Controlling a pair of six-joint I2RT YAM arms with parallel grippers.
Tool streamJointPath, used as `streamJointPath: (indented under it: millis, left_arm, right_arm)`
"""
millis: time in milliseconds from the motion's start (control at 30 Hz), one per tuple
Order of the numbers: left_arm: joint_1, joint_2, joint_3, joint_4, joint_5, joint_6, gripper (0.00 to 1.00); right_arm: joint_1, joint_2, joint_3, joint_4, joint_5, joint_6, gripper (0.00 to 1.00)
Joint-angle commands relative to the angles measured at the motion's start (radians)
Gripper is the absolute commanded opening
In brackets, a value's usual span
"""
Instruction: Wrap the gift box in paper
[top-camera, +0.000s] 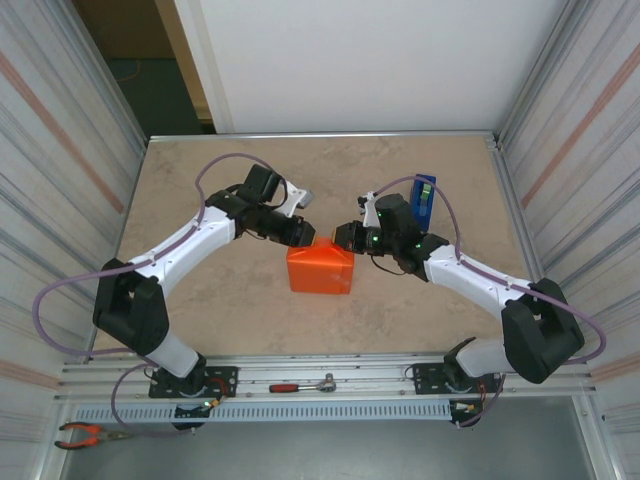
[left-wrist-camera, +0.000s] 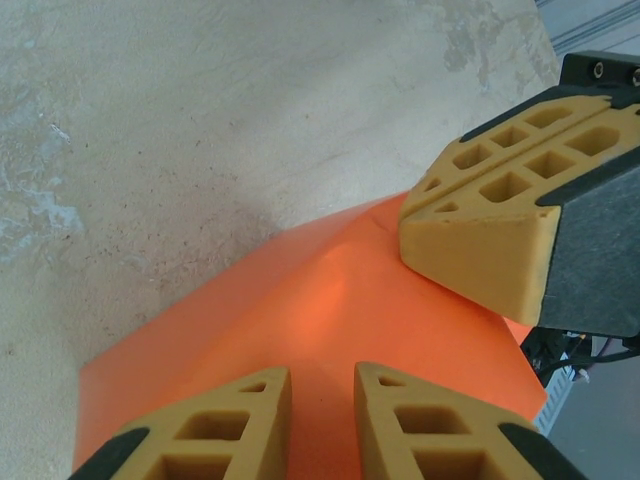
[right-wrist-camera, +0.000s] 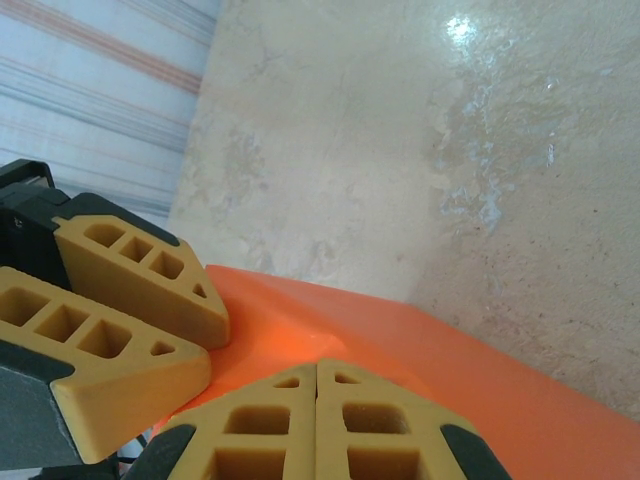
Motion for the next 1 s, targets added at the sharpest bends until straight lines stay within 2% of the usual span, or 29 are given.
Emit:
streamJointPath:
  millis: [0, 267, 533, 967]
  left_arm:
    - [-0.002, -0.033, -0.006, -0.067, 0.023, 0.056, 0.24]
    - [-0.044, -0.035, 0.013, -0.136, -0.054, 0.115, 0.24]
    - [-0.088, -0.059, -0.009, -0.152, -0.191, 0.149, 0.24]
    - [-0.091, -0.074, -0.038, -0.124, -0.196, 0.146, 0.22]
  right_arm:
    - [0.011, 0.026, -0.058, -0.178, 0.034, 0.016, 0.0]
    - [0.01, 0.015, -0.002, -0.208, 0.02, 0.006, 0.0]
    - [-0.012, 0.003, 0.165, -0.291, 0.002, -0.027, 0.0]
    - [0.059, 0.034, 0.218, -0.298, -0.006, -0.025, 0.0]
